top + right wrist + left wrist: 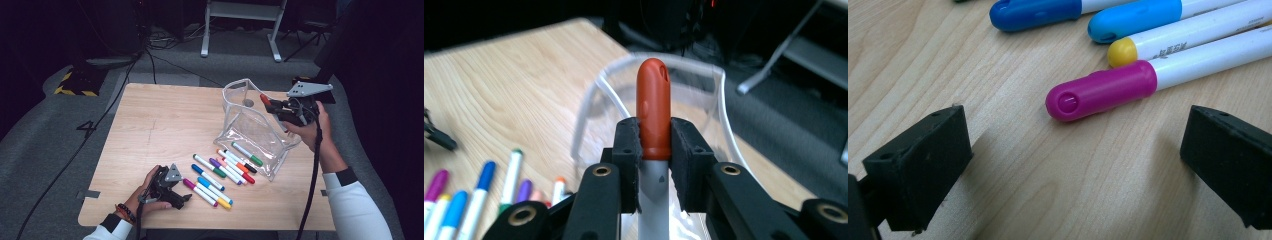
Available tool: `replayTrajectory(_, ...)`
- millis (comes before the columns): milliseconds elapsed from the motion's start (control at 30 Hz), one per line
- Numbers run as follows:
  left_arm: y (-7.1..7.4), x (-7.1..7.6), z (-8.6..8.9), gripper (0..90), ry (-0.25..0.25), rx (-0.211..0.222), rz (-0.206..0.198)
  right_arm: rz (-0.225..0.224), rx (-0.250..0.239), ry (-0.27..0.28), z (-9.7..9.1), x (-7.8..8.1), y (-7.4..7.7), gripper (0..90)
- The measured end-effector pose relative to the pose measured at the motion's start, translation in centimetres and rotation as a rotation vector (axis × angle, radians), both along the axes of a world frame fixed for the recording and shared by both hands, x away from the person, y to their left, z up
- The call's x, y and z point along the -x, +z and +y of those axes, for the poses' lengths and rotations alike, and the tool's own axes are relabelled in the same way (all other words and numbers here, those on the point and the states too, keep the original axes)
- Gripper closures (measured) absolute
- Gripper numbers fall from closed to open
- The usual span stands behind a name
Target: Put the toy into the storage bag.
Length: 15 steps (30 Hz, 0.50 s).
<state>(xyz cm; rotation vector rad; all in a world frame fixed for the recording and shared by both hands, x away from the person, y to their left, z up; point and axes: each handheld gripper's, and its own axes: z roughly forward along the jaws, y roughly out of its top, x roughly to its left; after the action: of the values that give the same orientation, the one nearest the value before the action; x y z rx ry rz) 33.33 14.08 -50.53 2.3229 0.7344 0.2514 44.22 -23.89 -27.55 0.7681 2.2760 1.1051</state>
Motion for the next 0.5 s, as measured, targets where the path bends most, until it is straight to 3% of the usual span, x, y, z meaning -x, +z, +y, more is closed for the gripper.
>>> replayTrajectory(100,0.0,0.0,0.0,0.1,-0.002,0.000,0.000,0.036,0.011,-0.018,-0.1,-1.0,-0.7,74.5)
replayTrajectory(133,0.0,0.0,0.0,0.1,-0.002,0.000,0.000,0.048,0.053,-0.032,0.1,-1.7,-1.3,74.5)
replayTrajectory(167,0.0,0.0,0.0,0.1,-0.002,-0.001,0.000,0.048,0.053,-0.032,0.1,-1.7,-1.3,74.5)
replayTrajectory(233,0.0,0.0,0.0,0.1,-0.003,0.000,0.000,0.065,0.102,-0.046,0.3,-2.4,-1.9,74.6)
replayTrajectory(367,0.0,0.0,0.0,0.1,-0.005,0.000,-0.001,0.143,0.137,-0.028,0.6,-3.4,-3.1,74.5)
replayTrajectory(500,0.0,-0.1,0.0,0.1,-0.006,0.000,-0.001,0.171,0.121,-0.042,0.4,-4.0,-3.3,74.5)
